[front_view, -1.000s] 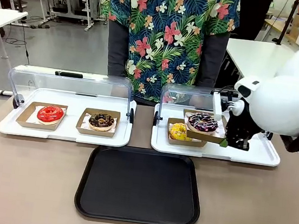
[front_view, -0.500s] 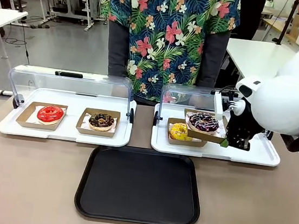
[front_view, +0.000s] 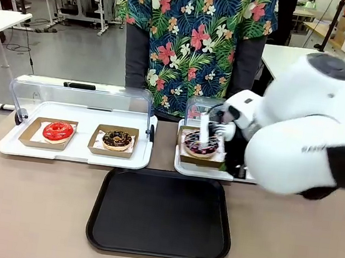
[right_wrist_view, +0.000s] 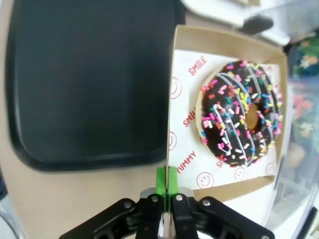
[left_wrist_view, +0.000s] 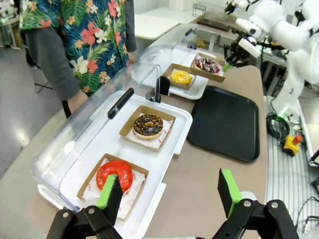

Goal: Move the fourth donut from the left to the tray.
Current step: Pick up the Paper togo box containing the Donut indicated by the person and place it on the Handle tray.

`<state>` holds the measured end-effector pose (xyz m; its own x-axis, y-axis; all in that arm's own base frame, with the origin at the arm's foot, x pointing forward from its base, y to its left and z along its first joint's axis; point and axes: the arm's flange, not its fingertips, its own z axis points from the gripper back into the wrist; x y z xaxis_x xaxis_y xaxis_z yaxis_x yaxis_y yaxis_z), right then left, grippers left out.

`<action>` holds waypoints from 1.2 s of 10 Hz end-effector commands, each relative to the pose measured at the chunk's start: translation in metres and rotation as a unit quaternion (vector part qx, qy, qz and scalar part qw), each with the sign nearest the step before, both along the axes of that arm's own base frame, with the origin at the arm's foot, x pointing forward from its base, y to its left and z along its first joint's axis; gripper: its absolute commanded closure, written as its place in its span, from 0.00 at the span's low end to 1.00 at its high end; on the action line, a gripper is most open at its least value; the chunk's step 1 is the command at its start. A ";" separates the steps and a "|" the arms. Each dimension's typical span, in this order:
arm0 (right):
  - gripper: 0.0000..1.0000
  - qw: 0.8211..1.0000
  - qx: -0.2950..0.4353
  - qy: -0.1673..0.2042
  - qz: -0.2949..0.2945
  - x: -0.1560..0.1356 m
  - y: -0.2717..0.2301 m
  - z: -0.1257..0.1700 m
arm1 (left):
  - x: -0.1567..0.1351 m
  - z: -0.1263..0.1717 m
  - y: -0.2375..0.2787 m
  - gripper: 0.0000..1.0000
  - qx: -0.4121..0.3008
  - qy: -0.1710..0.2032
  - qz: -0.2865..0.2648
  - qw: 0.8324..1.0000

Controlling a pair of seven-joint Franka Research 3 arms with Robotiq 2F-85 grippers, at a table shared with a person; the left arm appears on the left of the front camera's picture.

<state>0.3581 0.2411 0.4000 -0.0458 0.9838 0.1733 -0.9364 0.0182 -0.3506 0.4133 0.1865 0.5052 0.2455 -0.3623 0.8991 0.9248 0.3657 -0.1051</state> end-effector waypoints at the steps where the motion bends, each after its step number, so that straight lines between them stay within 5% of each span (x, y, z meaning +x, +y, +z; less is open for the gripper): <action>1: 0.98 1.000 0.001 -0.005 -0.028 -0.076 -0.005 -0.044 | -0.001 0.001 0.000 0.00 0.000 -0.003 -0.006 1.000; 6: 0.98 1.000 0.019 0.000 -0.010 -0.135 0.023 -0.084 | -0.001 0.001 0.000 0.00 0.000 -0.003 -0.006 1.000; 12: 0.98 1.000 0.006 0.023 0.010 -0.153 0.026 -0.113 | -0.001 0.001 0.000 0.00 0.000 -0.003 -0.006 1.000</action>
